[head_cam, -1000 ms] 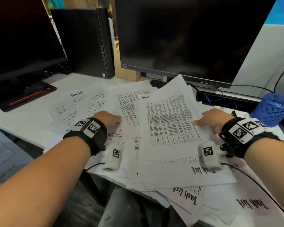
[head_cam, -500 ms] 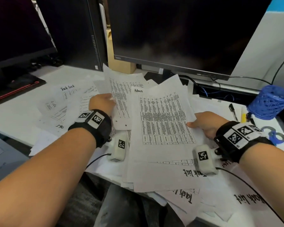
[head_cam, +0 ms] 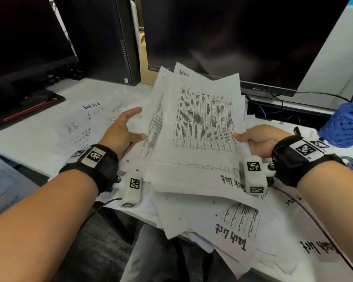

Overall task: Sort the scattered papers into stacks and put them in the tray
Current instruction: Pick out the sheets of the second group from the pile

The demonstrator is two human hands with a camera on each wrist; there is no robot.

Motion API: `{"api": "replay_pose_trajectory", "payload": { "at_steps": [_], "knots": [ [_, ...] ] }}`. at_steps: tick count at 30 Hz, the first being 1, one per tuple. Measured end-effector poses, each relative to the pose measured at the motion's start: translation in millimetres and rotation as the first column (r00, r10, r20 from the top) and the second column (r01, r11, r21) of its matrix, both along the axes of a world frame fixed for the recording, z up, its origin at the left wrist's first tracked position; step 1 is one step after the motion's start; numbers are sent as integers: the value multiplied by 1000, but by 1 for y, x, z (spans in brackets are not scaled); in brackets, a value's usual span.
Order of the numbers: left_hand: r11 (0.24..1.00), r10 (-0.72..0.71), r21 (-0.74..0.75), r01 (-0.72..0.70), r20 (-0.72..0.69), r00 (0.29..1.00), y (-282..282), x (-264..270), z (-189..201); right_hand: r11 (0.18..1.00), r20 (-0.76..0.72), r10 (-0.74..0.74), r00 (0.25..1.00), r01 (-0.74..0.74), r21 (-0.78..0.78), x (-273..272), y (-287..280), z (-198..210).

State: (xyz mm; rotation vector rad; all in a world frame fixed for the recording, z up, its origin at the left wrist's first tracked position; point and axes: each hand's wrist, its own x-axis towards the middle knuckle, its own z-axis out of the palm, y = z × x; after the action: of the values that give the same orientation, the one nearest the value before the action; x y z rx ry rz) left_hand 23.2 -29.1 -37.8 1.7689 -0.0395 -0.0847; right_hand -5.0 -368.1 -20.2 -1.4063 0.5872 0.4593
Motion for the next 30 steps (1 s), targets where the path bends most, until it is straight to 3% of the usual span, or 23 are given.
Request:
{"api": "replay_pose_trajectory", "payload": {
  "at_steps": [6,8,10,13,18,22,26,30],
  "knots": [
    [983,-183,10,184,-38,982,-1,-1,-3,999,112,-30,993,25,44,1,7,-12],
    [976,-177,-141,163,-93,980,0,0,-1,997,156,-71,985,68,23,1,6,-10],
    [960,-128,-264,89,-136,982,2,2,2,991,194,-79,978,97,-88,1,1,-5],
    [975,-66,-219,33,-147,987,8,11,6,965,204,-31,979,83,-248,0,-8,5],
    [959,-183,-247,142,-152,971,-7,9,15,930,216,111,970,-25,-367,-9,11,9],
    [930,-276,-269,251,-60,959,-33,2,17,865,236,228,945,-85,-494,-10,34,3],
    [912,-192,-368,182,10,981,-41,-1,23,947,273,99,957,-6,-321,-9,28,-1],
    [889,-219,-415,195,-11,976,-40,-1,34,959,363,157,918,-53,-280,-14,21,4]
  ]
}}
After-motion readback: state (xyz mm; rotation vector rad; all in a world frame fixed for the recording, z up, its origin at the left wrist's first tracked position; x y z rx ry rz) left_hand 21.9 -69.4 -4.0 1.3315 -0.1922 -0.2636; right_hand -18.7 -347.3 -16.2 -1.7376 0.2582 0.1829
